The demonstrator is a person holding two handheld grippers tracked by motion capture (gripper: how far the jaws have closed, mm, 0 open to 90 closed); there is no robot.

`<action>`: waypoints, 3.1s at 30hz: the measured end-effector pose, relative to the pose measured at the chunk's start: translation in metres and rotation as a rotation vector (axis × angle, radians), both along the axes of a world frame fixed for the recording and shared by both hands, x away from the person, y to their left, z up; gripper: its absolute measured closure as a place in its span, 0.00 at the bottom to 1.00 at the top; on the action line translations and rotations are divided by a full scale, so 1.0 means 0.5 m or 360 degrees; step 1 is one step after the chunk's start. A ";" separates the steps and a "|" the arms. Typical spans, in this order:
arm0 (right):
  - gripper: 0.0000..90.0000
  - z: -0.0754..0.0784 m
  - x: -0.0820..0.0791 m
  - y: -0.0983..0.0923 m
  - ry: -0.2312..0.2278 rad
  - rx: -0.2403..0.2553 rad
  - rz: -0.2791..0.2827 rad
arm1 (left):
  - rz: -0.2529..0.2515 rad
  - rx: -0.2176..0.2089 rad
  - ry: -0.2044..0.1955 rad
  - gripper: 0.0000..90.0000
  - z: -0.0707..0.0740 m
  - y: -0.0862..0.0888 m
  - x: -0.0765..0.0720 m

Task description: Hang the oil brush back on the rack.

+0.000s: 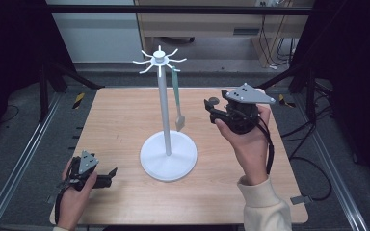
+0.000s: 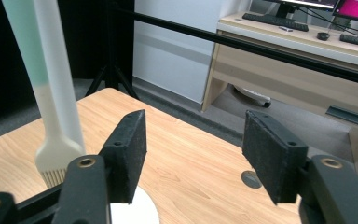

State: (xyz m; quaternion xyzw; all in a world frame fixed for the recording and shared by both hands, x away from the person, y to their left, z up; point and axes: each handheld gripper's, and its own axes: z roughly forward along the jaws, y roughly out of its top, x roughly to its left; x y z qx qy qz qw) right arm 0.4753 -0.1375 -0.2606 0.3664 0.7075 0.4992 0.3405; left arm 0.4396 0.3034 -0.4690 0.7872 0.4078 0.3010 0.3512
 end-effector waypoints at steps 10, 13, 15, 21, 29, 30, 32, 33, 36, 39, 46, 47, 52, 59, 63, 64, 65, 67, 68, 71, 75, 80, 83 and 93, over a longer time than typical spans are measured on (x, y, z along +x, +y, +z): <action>0.32 -0.008 0.009 -0.029 0.0040 -0.0008 -0.0099 | -0.0024 0.0009 -0.0003 0.03 0.001 -0.004 -0.001; 0.27 -0.009 0.011 -0.044 0.0046 0.0021 -0.0140 | -0.0025 0.0002 -0.0002 0.03 0.001 -0.003 -0.001; 0.24 -0.009 0.011 -0.054 0.0042 0.0034 -0.0171 | -0.0029 -0.0004 -0.0005 0.03 0.001 -0.003 -0.001; 0.16 -0.013 0.016 -0.087 0.0075 0.0042 -0.0220 | -0.0039 0.0006 -0.0003 0.03 0.001 -0.006 0.000; 0.08 -0.034 0.029 -0.119 0.0117 0.0041 -0.0238 | -0.0040 0.0007 0.0000 0.03 0.001 -0.006 -0.001; 0.08 -0.038 0.030 -0.121 0.0117 0.0039 -0.0241 | -0.0041 0.0008 0.0001 0.03 0.001 -0.007 -0.001; 0.08 -0.044 0.034 -0.126 0.0124 0.0038 -0.0248 | -0.0041 0.0009 0.0001 0.03 0.001 -0.007 -0.001; 0.08 -0.047 0.036 -0.128 0.0124 0.0034 -0.0261 | -0.0042 0.0004 0.0002 0.03 0.001 -0.007 -0.002; 0.10 -0.059 0.042 -0.135 0.0129 0.0024 -0.0303 | -0.0042 0.0006 0.0002 0.03 0.000 -0.007 -0.002; 0.10 -0.070 0.047 -0.141 0.0130 0.0024 -0.0317 | -0.0043 0.0006 0.0001 0.03 0.001 -0.008 -0.003; 0.08 -0.103 0.065 -0.153 0.0164 0.0001 -0.0384 | -0.0037 -0.0003 -0.0003 0.03 0.001 -0.007 -0.001; 0.07 -0.107 0.067 -0.154 0.0164 0.0000 -0.0398 | -0.0038 -0.0004 -0.0003 0.03 0.001 -0.006 -0.001; 0.06 -0.133 0.077 -0.161 0.0218 -0.0007 -0.0418 | -0.0031 -0.0016 -0.0007 0.03 0.002 -0.005 -0.002; 0.08 -0.181 0.093 -0.164 0.0302 -0.0075 -0.0432 | -0.0033 -0.0012 -0.0004 0.03 0.001 -0.006 -0.001; 0.10 -0.206 0.096 -0.168 0.0333 -0.0110 -0.0413 | -0.0029 -0.0009 -0.0007 0.03 0.002 -0.005 -0.003; 0.10 -0.211 0.096 -0.169 0.0342 -0.0108 -0.0404 | -0.0026 -0.0009 -0.0006 0.03 0.002 -0.005 -0.003; 0.10 -0.218 0.095 -0.170 0.0350 -0.0113 -0.0383 | -0.0024 -0.0008 -0.0005 0.03 0.002 -0.004 -0.003; 0.10 -0.228 0.095 -0.171 0.0367 -0.0146 -0.0367 | -0.0022 -0.0009 -0.0008 0.03 0.001 -0.004 -0.002; 0.10 -0.233 0.095 -0.172 0.0372 -0.0161 -0.0361 | -0.0022 -0.0006 -0.0005 0.03 0.002 -0.004 -0.002; 0.11 -0.250 0.096 -0.174 0.0412 -0.0156 -0.0344 | -0.0021 -0.0007 -0.0007 0.03 0.002 -0.004 -0.002; 0.15 -0.269 0.097 -0.172 0.0458 -0.0166 -0.0289 | -0.0023 0.0001 -0.0004 0.03 0.002 -0.003 -0.004; 0.14 -0.298 0.103 -0.170 0.0532 -0.0163 -0.0257 | -0.0016 0.0000 -0.0007 0.03 0.002 -0.001 -0.004; 0.12 -0.317 0.108 -0.167 0.0580 -0.0172 -0.0233 | -0.0018 -0.0005 -0.0008 0.03 0.002 -0.001 -0.004; 0.11 -0.357 0.118 -0.124 0.0586 -0.0240 -0.0156 | -0.0021 0.0003 -0.0002 0.03 0.000 -0.004 -0.002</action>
